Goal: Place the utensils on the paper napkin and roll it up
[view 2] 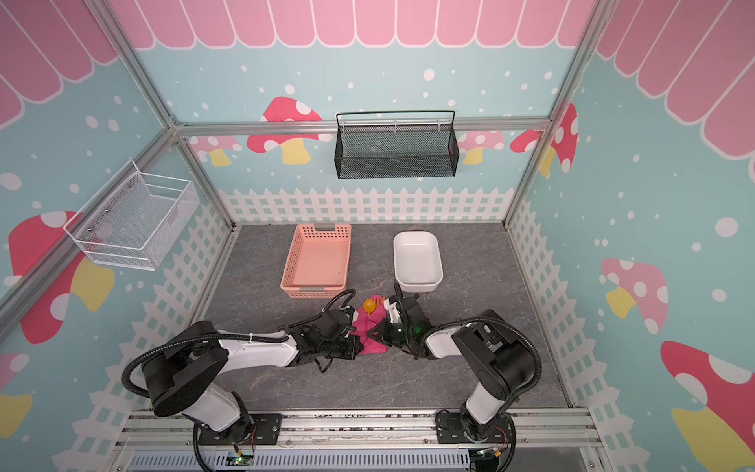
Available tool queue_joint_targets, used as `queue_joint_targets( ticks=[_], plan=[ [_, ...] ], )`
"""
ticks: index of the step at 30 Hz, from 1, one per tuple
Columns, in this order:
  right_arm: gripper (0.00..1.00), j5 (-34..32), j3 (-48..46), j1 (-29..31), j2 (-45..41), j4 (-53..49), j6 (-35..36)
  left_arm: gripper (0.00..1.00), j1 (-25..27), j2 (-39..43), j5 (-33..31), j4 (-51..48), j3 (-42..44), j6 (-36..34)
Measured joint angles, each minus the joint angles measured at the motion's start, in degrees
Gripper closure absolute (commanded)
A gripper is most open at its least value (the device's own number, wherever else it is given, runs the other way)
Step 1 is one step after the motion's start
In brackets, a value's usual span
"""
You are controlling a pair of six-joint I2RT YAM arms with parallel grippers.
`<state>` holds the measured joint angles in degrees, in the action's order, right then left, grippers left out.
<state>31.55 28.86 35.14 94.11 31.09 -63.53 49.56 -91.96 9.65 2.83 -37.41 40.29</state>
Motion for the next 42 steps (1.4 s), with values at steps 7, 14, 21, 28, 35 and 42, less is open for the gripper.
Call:
queue_joint_targets(
  ticks=[7,14,21,28,35,42],
  plan=[
    [0.93,0.26,0.00,0.57,0.07,0.52,-0.02,1.00,0.00,-0.04,0.00,0.02,0.00,0.00],
    [0.93,0.63,0.00,0.61,1.09,1.79,-0.04,1.00,0.00,-0.07,0.00,0.04,-0.02,0.00],
    [0.92,1.14,0.00,0.61,2.16,2.95,-0.81,1.00,0.00,-0.09,0.02,0.02,-0.04,0.00],
    [0.91,1.99,0.00,0.61,3.02,4.22,-1.53,1.00,0.00,-0.42,0.02,0.22,-0.26,0.02],
    [0.89,2.64,0.00,0.63,4.57,5.66,-2.19,1.00,0.00,-0.42,0.02,0.22,-0.26,0.00],
    [0.88,2.49,-0.02,0.66,5.27,7.13,-3.17,1.00,0.00,-0.50,0.02,0.37,-0.28,0.02]
  ],
)
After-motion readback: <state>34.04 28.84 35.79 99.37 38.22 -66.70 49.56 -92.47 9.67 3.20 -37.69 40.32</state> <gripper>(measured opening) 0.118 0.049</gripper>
